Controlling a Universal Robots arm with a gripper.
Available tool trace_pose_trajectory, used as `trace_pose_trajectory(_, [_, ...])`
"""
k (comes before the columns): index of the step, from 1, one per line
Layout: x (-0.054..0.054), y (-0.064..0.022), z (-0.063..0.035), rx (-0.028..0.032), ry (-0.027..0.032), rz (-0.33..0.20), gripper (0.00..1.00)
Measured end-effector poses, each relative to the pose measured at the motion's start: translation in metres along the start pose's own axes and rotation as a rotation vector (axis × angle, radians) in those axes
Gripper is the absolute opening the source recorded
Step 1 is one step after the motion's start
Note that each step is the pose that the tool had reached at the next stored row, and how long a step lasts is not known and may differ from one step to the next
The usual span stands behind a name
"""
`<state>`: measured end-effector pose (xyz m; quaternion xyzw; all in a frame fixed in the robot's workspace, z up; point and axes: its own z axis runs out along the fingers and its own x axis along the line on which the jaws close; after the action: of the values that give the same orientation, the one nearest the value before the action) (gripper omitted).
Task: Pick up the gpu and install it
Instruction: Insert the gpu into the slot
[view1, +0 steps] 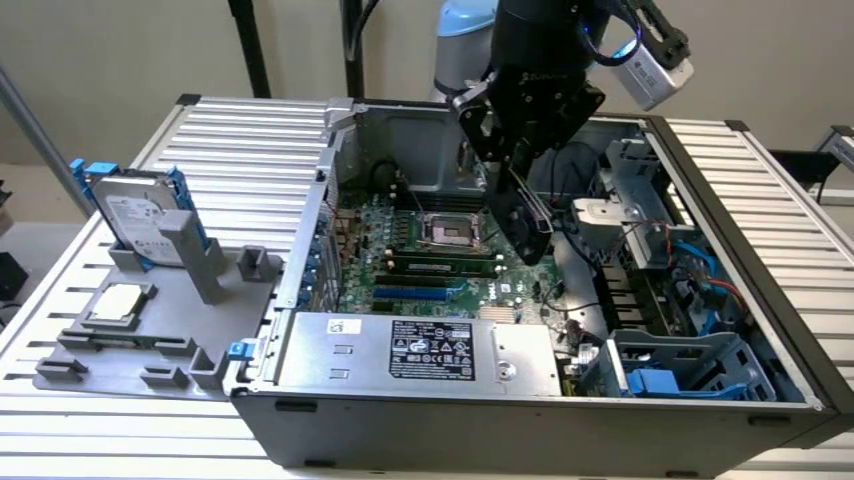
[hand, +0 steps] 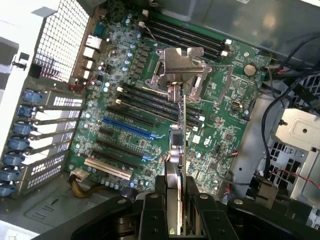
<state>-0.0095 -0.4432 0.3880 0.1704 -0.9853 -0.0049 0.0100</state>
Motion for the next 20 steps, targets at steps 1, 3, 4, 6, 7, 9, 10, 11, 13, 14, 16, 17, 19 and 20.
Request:
trace_pose_trajectory(1, [0.000,0.0000,0.0005,0.0003,0.0003,-0.018,0.27])
trace_pose_trajectory(3, [0.000,0.0000,0.0015,0.0008,0.0006,-0.054,0.27])
trace_pose_trajectory(4, [0.000,0.0000,0.0020,0.0012,0.0010,-0.072,0.27])
trace_pose_trajectory(6, [0.000,0.0000,0.0029,0.0019,0.0014,-0.108,0.27])
trace_pose_trajectory(7, [0.000,0.0000,0.0035,0.0022,0.0016,-0.127,0.27])
trace_pose_trajectory(9, [0.000,-0.0001,0.0046,0.0029,0.0021,-0.163,0.27])
trace_pose_trajectory(10, [0.000,-0.0001,0.0052,0.0032,0.0023,-0.181,0.27])
trace_pose_trajectory(11, [0.000,-0.0001,0.0059,0.0035,0.0025,-0.199,0.27])
trace_pose_trajectory(13, [0.000,-0.0001,0.0077,0.0036,0.0025,-0.236,0.27])
trace_pose_trajectory(14, [0.000,-0.0001,0.0086,0.0034,0.0022,-0.254,0.27])
trace_pose_trajectory(16, [0.000,-0.0001,0.0105,0.0026,0.0014,-0.290,0.27])
trace_pose_trajectory(17, [0.000,-0.0002,0.0116,0.0022,0.0010,-0.308,0.27])
trace_pose_trajectory(19, [0.000,-0.0002,0.0136,0.0014,0.0001,-0.345,0.27])
trace_pose_trajectory(20, [0.000,-0.0002,0.0146,0.0010,-0.0005,-0.364,0.27])
